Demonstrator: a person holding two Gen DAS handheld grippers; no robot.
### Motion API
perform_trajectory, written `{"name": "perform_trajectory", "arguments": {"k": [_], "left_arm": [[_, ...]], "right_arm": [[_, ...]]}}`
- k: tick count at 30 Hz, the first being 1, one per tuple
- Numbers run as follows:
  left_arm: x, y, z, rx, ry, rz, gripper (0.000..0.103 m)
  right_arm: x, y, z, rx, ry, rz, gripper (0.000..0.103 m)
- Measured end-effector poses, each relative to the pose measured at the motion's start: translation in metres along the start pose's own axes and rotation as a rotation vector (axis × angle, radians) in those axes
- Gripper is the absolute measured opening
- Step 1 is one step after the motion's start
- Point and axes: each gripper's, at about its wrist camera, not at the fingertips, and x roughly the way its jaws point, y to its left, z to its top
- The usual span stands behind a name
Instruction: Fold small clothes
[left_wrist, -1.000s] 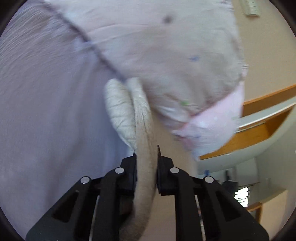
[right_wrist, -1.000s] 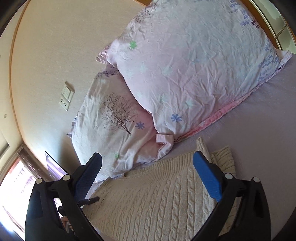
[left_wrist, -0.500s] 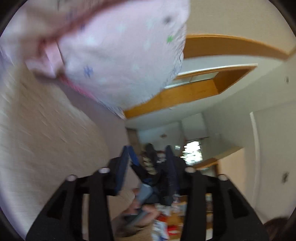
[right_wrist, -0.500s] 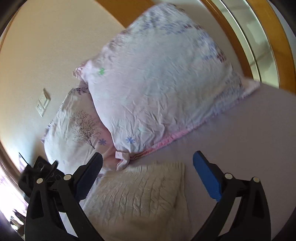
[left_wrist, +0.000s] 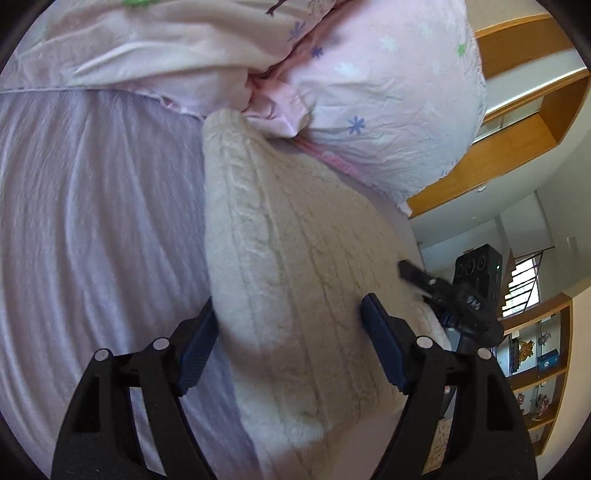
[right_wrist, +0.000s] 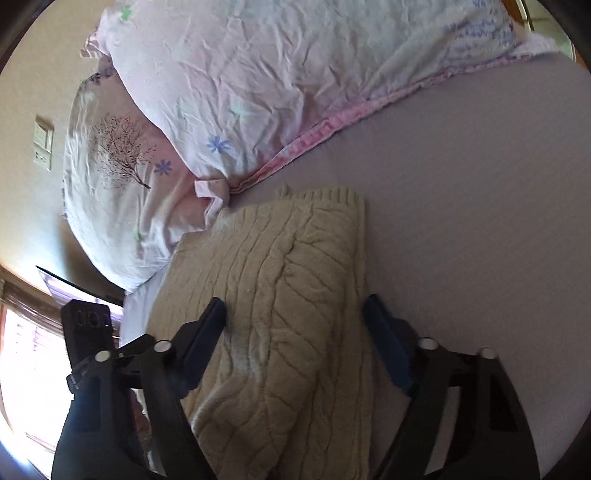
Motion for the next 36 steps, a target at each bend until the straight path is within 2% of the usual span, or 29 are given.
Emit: {"name": "perform_trajectory", "arguments": {"k": [1, 2, 4, 6, 7, 9, 11, 12, 13, 14, 15, 16, 17, 18, 19, 21, 24, 25, 26, 27, 28, 29, 30, 31, 32, 34, 36], "left_arm": [[0.003, -0.001, -0.001, 0.004, -0.012, -0.005, 0.066], [0.006, 0.002, -0.002, 0.004, -0.02, -0.016, 0.054], [-0.001, 0.003, -0.003, 0.009, -0.046, -0.077, 0.039], [-0.02, 0.005, -0.005, 0.041, -0.067, -0.114, 0.037], [-0.031, 0.007, -0.009, 0.066, -0.088, -0.109, 0.037], [-0.066, 0.011, -0.012, 0.128, -0.163, -0.055, 0.037], [-0.087, 0.022, -0.009, 0.132, -0.201, 0.006, 0.047], [-0.095, 0.031, -0.005, 0.124, -0.228, 0.104, 0.05], [-0.103, 0.036, -0.005, 0.115, -0.253, 0.166, 0.051], [-0.115, 0.04, -0.008, 0.109, -0.303, 0.232, 0.053], [-0.127, 0.041, -0.012, 0.119, -0.335, 0.244, 0.057], [-0.135, 0.041, -0.018, 0.13, -0.36, 0.25, 0.069], [-0.144, 0.04, -0.025, 0.144, -0.389, 0.279, 0.076], [-0.148, 0.04, -0.03, 0.158, -0.401, 0.302, 0.077], [-0.152, 0.039, -0.037, 0.174, -0.402, 0.324, 0.078], [-0.152, 0.034, -0.045, 0.184, -0.387, 0.355, 0.08], [-0.15, 0.032, -0.07, 0.191, -0.328, 0.345, 0.085], [-0.149, 0.032, -0.075, 0.19, -0.312, 0.349, 0.089], [-0.145, 0.03, -0.082, 0.185, -0.285, 0.381, 0.101], [-0.148, 0.033, -0.096, 0.182, -0.278, 0.419, 0.101], [-0.146, 0.033, -0.107, 0.184, -0.291, 0.453, 0.101], [-0.143, 0.029, -0.114, 0.194, -0.298, 0.483, 0.101], [-0.141, 0.028, -0.119, 0.204, -0.297, 0.502, 0.101], [-0.138, 0.026, -0.125, 0.218, -0.293, 0.524, 0.101], [-0.133, 0.022, -0.131, 0.238, -0.288, 0.546, 0.101], [-0.124, 0.018, -0.138, 0.274, -0.267, 0.575, 0.101], [-0.113, 0.016, -0.142, 0.3, -0.232, 0.571, 0.101]], "right_arm": [[0.0, 0.0, -0.002, 0.005, -0.015, 0.024, 0.043], [-0.001, 0.003, -0.003, -0.002, -0.031, 0.023, 0.038], [-0.002, 0.013, -0.007, -0.021, -0.057, 0.028, 0.034], [0.0, 0.031, -0.008, -0.057, -0.053, 0.086, 0.03], [0.002, 0.04, -0.009, -0.081, -0.044, 0.125, 0.022], [0.011, 0.068, -0.013, -0.154, -0.028, 0.199, 0.02], [0.026, 0.098, -0.014, -0.246, -0.048, 0.164, 0.022], [0.038, 0.108, -0.013, -0.266, -0.039, 0.121, 0.024], [0.044, 0.111, -0.012, -0.253, -0.031, 0.102, 0.028], [0.048, 0.111, -0.012, -0.224, -0.025, 0.093, 0.035], [0.048, 0.109, -0.013, -0.203, -0.025, 0.093, 0.04], [0.047, 0.106, -0.014, -0.195, -0.03, 0.102, 0.054], [0.047, 0.105, -0.016, -0.196, -0.029, 0.104, 0.059], [0.048, 0.104, -0.018, -0.201, -0.022, 0.091, 0.054], [0.049, 0.104, -0.02, -0.225, -0.027, 0.048, 0.016], [0.051, 0.099, -0.018, -0.222, -0.072, -0.019, 0.016], [0.05, 0.093, -0.012, -0.206, -0.133, -0.155, 0.014], [0.048, 0.095, -0.014, -0.207, -0.147, -0.165, 0.015], [0.042, 0.099, -0.018, -0.209, -0.163, -0.176, 0.017], [0.034, 0.103, -0.023, -0.22, -0.184, -0.197, 0.02], [0.02, 0.11, -0.033, -0.244, -0.222, -0.238, 0.038], [0.005, 0.115, -0.044, -0.264, -0.266, -0.259, 0.076], [-0.01, 0.119, -0.055, -0.288, -0.315, -0.247, 0.094], [-0.029, 0.123, -0.071, -0.321, -0.37, -0.214, 0.102], [-0.044, 0.125, -0.084, -0.346, -0.392, -0.209, 0.102], [-0.053, 0.132, -0.106, -0.386, -0.369, -0.284, 0.102], [-0.053, 0.129, -0.127, -0.395, -0.316, -0.377, 0.102]]}}
